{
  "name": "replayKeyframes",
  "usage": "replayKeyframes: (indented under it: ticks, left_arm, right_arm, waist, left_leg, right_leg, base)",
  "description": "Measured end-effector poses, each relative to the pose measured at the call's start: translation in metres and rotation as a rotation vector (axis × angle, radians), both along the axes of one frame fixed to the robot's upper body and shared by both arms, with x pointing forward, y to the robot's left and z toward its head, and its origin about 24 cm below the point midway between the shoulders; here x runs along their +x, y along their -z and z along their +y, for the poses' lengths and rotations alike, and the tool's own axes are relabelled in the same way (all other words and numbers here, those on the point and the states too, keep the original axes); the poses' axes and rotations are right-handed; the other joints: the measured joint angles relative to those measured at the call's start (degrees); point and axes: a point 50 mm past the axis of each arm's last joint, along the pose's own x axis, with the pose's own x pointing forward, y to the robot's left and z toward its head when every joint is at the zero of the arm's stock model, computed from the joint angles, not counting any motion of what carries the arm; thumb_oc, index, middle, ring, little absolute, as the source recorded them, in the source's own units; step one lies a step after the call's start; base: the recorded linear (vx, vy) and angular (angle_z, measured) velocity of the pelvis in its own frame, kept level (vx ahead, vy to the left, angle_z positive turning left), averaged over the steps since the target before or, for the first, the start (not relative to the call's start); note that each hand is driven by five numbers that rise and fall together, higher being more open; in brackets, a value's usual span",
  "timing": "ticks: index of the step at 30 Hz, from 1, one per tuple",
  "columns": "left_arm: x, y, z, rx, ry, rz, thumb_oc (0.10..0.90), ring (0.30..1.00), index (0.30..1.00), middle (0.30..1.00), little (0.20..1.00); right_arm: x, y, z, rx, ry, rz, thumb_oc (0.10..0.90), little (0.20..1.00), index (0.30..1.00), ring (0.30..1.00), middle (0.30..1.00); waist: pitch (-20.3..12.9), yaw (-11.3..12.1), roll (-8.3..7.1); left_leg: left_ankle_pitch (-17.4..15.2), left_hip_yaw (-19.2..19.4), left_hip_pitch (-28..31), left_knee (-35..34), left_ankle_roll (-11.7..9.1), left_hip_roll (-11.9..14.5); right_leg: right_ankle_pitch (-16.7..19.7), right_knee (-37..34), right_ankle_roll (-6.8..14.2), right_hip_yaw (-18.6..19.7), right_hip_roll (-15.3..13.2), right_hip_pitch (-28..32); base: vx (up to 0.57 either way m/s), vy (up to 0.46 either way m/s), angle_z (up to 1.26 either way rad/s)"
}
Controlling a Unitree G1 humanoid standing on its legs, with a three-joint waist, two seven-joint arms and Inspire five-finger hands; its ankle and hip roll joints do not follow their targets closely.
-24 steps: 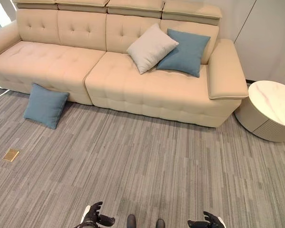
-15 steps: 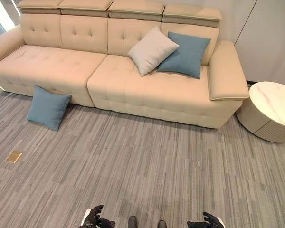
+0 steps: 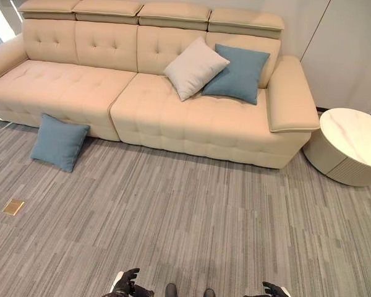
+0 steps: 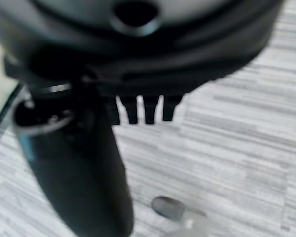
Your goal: Pick up all the scattered cushions and arrange them neatly on the sofa.
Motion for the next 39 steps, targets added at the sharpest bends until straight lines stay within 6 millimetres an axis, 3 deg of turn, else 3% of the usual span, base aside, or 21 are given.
replayKeyframes:
  ticks: [7, 8, 11, 14, 19, 21, 22, 23, 25, 28, 29, 30, 31, 33, 36, 38, 39]
  left_arm:
    - [0.005, -0.001, -0.001, -0.012, 0.009, -0.005, 0.8, 0.9, 0.9, 0.9, 0.9]
    - [0.009, -0.002, -0.002, -0.015, 0.012, -0.014, 0.8, 0.9, 0.9, 0.9, 0.9]
    - [0.015, -0.003, 0.0, -0.007, 0.008, -0.021, 0.8, 0.9, 0.9, 0.9, 0.9]
    - [0.022, -0.005, 0.0, -0.006, 0.007, -0.035, 0.8, 0.9, 0.9, 0.9, 0.9]
    - [0.022, -0.006, 0.003, -0.031, -0.073, -0.04, 0.8, 0.9, 0.9, 0.9, 0.9]
    - [0.026, -0.007, 0.004, -0.045, -0.106, -0.056, 0.8, 0.9, 0.9, 0.9, 0.9]
    - [0.027, -0.007, 0.002, -0.05, -0.104, -0.059, 0.8, 0.9, 0.9, 0.9, 0.9]
    - [0.024, -0.005, -0.004, -0.065, -0.104, -0.052, 0.8, 0.9, 0.9, 0.9, 0.9]
    - [0.017, -0.002, -0.011, -0.1, -0.126, -0.035, 0.8, 0.9, 0.9, 0.9, 0.9]
    - [0.025, -0.003, -0.017, -0.137, -0.14, -0.059, 0.8, 0.9, 0.9, 0.9, 0.9]
    - [0.026, -0.004, -0.017, -0.141, -0.146, -0.066, 0.8, 0.9, 0.9, 0.9, 0.9]
    - [0.036, -0.007, -0.017, -0.149, -0.166, -0.1, 0.8, 0.9, 0.9, 0.9, 0.9]
    - [0.04, -0.009, -0.016, -0.156, -0.184, -0.111, 0.8, 0.9, 0.9, 0.9, 0.9]
    - [0.039, -0.009, -0.015, -0.155, -0.191, -0.111, 0.8, 0.9, 0.9, 0.9, 0.9]
    - [0.043, -0.01, -0.017, -0.163, -0.183, -0.125, 0.8, 0.9, 0.9, 0.9, 0.9]
    - [0.045, -0.011, -0.018, -0.166, -0.179, -0.13, 0.8, 0.9, 0.9, 0.9, 0.9]
    - [0.045, -0.011, -0.022, -0.172, -0.172, -0.13, 0.8, 0.9, 0.9, 0.9, 0.9]
  right_arm:
    - [0.001, -0.001, -0.003, 0.0, -0.005, 0.01, 0.8, 0.9, 0.9, 0.9, 0.9]
    - [0.005, -0.002, -0.006, -0.003, -0.014, 0.002, 0.8, 0.9, 0.9, 0.9, 0.9]
    - [0.004, -0.002, -0.005, -0.004, -0.023, 0.01, 0.8, 0.9, 0.9, 0.9, 0.9]
    - [0.008, -0.002, -0.005, -0.004, -0.029, 0.002, 0.8, 0.9, 0.9, 0.9, 0.9]
    - [0.012, -0.003, -0.003, 0.0, -0.045, -0.007, 0.8, 0.9, 0.9, 0.9, 0.9]
    - [0.013, -0.003, -0.001, 0.0, -0.054, -0.008, 0.8, 0.9, 0.9, 0.9, 0.9]
    - [0.007, -0.002, -0.002, 0.0, -0.049, 0.008, 0.8, 0.9, 0.9, 0.9, 0.9]
    - [-0.003, 0.0, -0.004, -0.005, -0.04, 0.033, 0.8, 0.9, 0.9, 0.9, 0.9]
    - [-0.005, 0.0, -0.006, -0.007, -0.037, 0.036, 0.8, 0.9, 0.9, 0.9, 0.9]
    - [0.003, -0.002, -0.006, -0.001, -0.026, -0.006, 0.8, 0.9, 0.9, 0.9, 0.9]
    - [0.006, -0.003, -0.006, 0.0, -0.023, -0.018, 0.8, 0.9, 0.9, 0.9, 0.9]
    - [0.017, -0.005, -0.005, 0.005, -0.021, -0.044, 0.8, 0.9, 0.9, 0.9, 0.9]
    - [0.021, -0.006, -0.004, 0.006, -0.026, -0.057, 0.8, 0.9, 0.9, 0.9, 0.9]
    - [0.032, -0.009, -0.004, 0.001, -0.037, -0.083, 0.8, 0.9, 0.9, 0.9, 0.9]
    - [0.038, -0.01, 0.001, 0.016, -0.033, -0.09, 0.8, 0.9, 0.9, 0.9, 0.9]
    - [0.05, -0.013, 0.003, 0.015, -0.042, -0.121, 0.8, 0.9, 0.9, 0.9, 0.9]
    - [0.046, -0.011, 0.001, 0.011, -0.036, -0.102, 0.8, 0.9, 0.9, 0.9, 0.9]
  waist:
    - [0.29, -0.17, 0.23]
    - [1.38, -0.11, 0.92]
    - [2.4, -0.2, 0.13]
    - [4.85, -0.28, 0.43]
    - [5.95, -1.78, -0.56]
    - [6.62, -3.27, -1.36]
    - [6.58, -3.26, -1.63]
    - [6.7, -3.23, -1.16]
    - [6.05, -3.14, 0.09]
    - [5.81, -2.85, -0.87]
    - [5.85, -2.96, -1.01]
    - [6.53, -2.53, -2.7]
    - [6.7, -2.23, -3.22]
    - [6.64, -1.51, -3.0]
    - [6.67, -1.17, -2.91]
    - [6.5, -0.9, -2.66]
    - [6.26, -0.1, -1.86]
  left_leg:
    - [-0.85, 0.64, -0.66, -0.08, 0.97, -0.01]
    - [-1.16, 0.57, -0.24, -0.07, 1.54, 0.49]
    - [-1.23, 0.05, 0.27, 0.0, 2.48, -0.21]
    - [-1.47, -0.99, 0.79, 0.0, 3.63, -0.2]
    - [-1.83, -2.74, 0.85, 0.07, 4.17, -0.26]
    - [-2.43, -5.63, 1.1, 0.03, 3.15, -0.09]
    - [-2.91, -6.64, 1.82, 0.03, 2.34, 0.0]
    - [-3.98, -8.03, 3.48, -0.02, 0.98, 1.12]
    - [-4.73, -8.85, 4.21, 1.45, -1.77, 3.13]
    - [-6.27, -8.63, -0.63, 12.71, -5.91, 2.44]
    - [-6.48, -8.56, -1.92, 14.95, -6.27, 2.13]
    - [-5.47, -5.34, -7.55, 25.57, -9.27, 1.25]
    - [-4.57, -3.81, -8.79, 28.34, -10.96, 1.28]
    - [-5.57, 1.57, -10.71, 32.74, -9.82, 3.5]
    - [-5.76, 3.12, -12.36, 29.03, -9.08, 4.77]
    - [-3.65, 3.96, -11.45, 11.74, -8.3, 4.53]
    - [-0.27, 3.81, -11.21, 1.17, -8.66, 4.97]
  right_leg:
    - [-1.13, 6.38, 1.59, -0.04, -0.5, -3.74]
    - [-2.38, 11.29, 2.79, -0.14, -0.63, -5.73]
    - [-6.19, 20.83, 4.56, -0.04, -2.62, -9.76]
    - [-8.17, 29.47, 4.37, 0.09, -3.01, -14.52]
    - [-6.87, 18.67, 4.65, 0.49, -3.05, -17.89]
    - [-1.8, 11.68, 5.17, 1.7, -2.76, -17.44]
    - [1.07, 10.61, 4.36, 1.71, -2.73, -16.26]
    - [3.56, 8.6, 1.68, 1.38, -1.47, -13.06]
    - [3.29, 5.97, 0.55, -0.34, 0.31, -9.5]
    - [4.27, 2.18, -1.89, -2.76, 0.03, -6.07]
    - [3.88, 1.93, -1.93, -2.92, -0.19, -5.89]
    - [3.98, 0.81, -3.1, -3.21, -1.29, -5.0]
    - [3.89, 0.5, -3.36, -3.25, -1.65, -4.48]
    - [2.45, -0.01, -4.88, -4.69, -1.17, -2.86]
    - [0.67, -0.41, -5.59, -5.65, -0.2, -1.57]
    - [-1.02, -0.47, -3.72, -6.06, 0.48, -1.27]
    - [-0.86, -0.4, -3.33, -6.18, 1.69, -1.15]
  base:
    - [0.03, 0.102, -0.07]
    - [0.04, 0.057, 0.0]
    - [0.09, 0.08, 0.11]
    - [0.14, 0.017, 0.1]
    - [0.25, -0.117, 0.17]
    - [0.18, -0.13, 0.71]
    - [0.22, -0.175, 0.69]
    - [0.28, -0.232, 0.5]
    - [0.14, -0.146, 0.39]
    - [0.05, -0.179, 0.39]
    - [0.03, -0.166, 0.35]
    - [0.1, -0.114, 0.22]
    - [0.13, -0.063, 0.17]
    - [0.21, -0.059, 0.14]
    - [0.38, 0.016, 0.3]
    - [0.38, 0.048, 0.28]
    - [0.21, 0.031, 0.15]
